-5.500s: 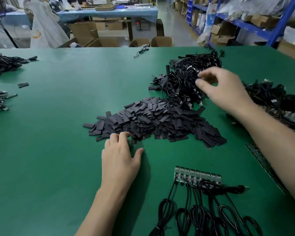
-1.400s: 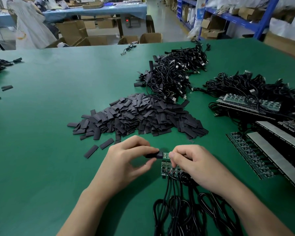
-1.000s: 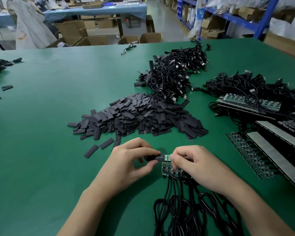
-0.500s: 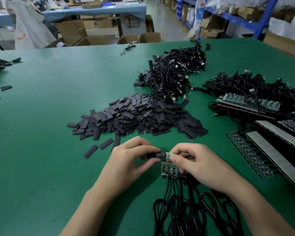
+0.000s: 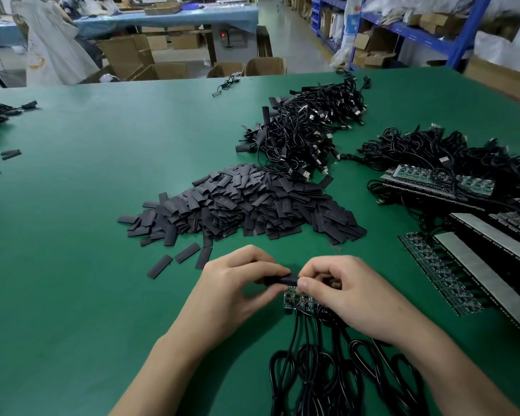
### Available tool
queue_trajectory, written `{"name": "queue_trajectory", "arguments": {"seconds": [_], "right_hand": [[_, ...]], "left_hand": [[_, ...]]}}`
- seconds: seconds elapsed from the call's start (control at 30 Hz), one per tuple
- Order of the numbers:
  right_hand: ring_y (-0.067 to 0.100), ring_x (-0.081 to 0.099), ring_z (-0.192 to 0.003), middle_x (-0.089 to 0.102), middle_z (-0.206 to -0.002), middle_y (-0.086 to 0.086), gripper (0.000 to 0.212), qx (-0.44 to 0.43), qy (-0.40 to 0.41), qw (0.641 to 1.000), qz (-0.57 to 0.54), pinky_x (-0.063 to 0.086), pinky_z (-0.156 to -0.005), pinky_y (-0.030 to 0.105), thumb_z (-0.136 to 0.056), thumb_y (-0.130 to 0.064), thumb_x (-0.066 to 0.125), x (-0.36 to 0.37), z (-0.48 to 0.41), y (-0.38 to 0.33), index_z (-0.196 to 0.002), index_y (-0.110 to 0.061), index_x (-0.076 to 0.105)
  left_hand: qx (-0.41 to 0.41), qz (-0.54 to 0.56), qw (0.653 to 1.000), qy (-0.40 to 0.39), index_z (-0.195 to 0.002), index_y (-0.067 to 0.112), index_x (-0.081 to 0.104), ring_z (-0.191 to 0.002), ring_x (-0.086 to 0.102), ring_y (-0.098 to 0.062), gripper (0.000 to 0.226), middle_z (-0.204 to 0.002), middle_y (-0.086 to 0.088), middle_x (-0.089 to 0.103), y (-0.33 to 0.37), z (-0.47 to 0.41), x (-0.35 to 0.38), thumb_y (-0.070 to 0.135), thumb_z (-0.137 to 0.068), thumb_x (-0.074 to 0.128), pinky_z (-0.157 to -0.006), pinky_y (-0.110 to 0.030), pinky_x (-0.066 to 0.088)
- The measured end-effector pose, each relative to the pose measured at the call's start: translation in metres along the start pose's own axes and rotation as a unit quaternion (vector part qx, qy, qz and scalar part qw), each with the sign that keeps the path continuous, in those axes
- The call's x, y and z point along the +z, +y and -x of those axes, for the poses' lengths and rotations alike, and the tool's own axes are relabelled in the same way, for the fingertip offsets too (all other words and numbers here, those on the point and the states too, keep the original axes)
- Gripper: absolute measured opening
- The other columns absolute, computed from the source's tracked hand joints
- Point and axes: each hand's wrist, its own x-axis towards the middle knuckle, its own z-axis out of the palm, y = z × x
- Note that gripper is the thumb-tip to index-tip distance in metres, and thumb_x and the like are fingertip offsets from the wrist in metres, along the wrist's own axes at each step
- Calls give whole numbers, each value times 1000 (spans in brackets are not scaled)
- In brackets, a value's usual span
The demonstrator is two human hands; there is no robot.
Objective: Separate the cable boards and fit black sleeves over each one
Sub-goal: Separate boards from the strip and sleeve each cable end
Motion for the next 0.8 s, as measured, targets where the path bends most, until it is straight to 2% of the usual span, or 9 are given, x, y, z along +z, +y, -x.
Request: {"name": "queue_trajectory", "arguments": {"seconds": [0.13, 0.23, 0.3, 0.4, 0.5, 0.67, 0.8], "right_hand": [[0, 63, -66, 72, -76, -15, 13, 5, 3, 1000, -18, 49, -64, 16, -95, -39, 68, -6, 0, 1, -83, -38, 72], [10, 69, -73, 73, -77, -12, 13, 2, 3, 1000, -23, 57, -76, 33, -96, -38, 67, -9, 0, 1, -85, -39, 72], [17, 69, -75, 73, -76, -9, 15, 0, 6, 999, -35, 56, -81, 43, -98, -36, 64, -7, 0, 0, -86, -37, 73], [13, 68, -74, 71, -73, -7, 15, -2, 21, 998, -59, 55, -81, 38, -99, -34, 64, -5, 0, 0, -87, -33, 73], [7, 66, -71, 70, -71, -8, 14, -6, 44, 997, -67, 51, -75, 27, -97, -32, 66, -4, 0, -2, -85, -33, 74], [15, 66, -71, 69, -68, -5, 18, -7, 70, 995, -69, 51, -74, 33, -96, -29, 68, 1, 0, -7, -79, -32, 75], [19, 66, -72, 69, -70, -3, 17, -6, 81, 994, -67, 50, -73, 36, -94, -30, 67, 1, 0, -8, -80, -32, 75]], "left_hand": [[-16, 4, 1000, 22, -105, 19, 80, -85, 67, -4, 19, -98, 11, 67, 1, -1, -1, 25, -87, 80, -78, -20, 54], [-40, 11, 998, 51, -107, 18, 81, -85, 67, -6, 23, -98, 11, 69, 2, -2, -2, 26, -85, 82, -78, -21, 55], [-59, 9, 994, 87, -107, 17, 80, -82, 68, -7, 28, -96, 10, 71, 4, -2, -1, 27, -81, 84, -77, -21, 56], [-106, 34, 983, 149, -103, 17, 81, -75, 71, -7, 29, -90, 11, 74, 5, -3, -1, 25, -76, 86, -75, -15, 54], [-134, 52, 977, 158, -98, 19, 82, -74, 72, -9, 20, -85, 13, 75, 7, -4, 0, 25, -79, 83, -73, -17, 55], [-109, 31, 982, 152, -100, 14, 82, -68, 71, -5, 17, -78, 13, 74, 9, -4, 2, 20, -84, 80, -70, -14, 54], [-87, 11, 986, 144, -98, 11, 82, -65, 68, -6, 13, -74, 11, 72, 7, -4, 3, 16, -86, 79, -65, -22, 56]]}}
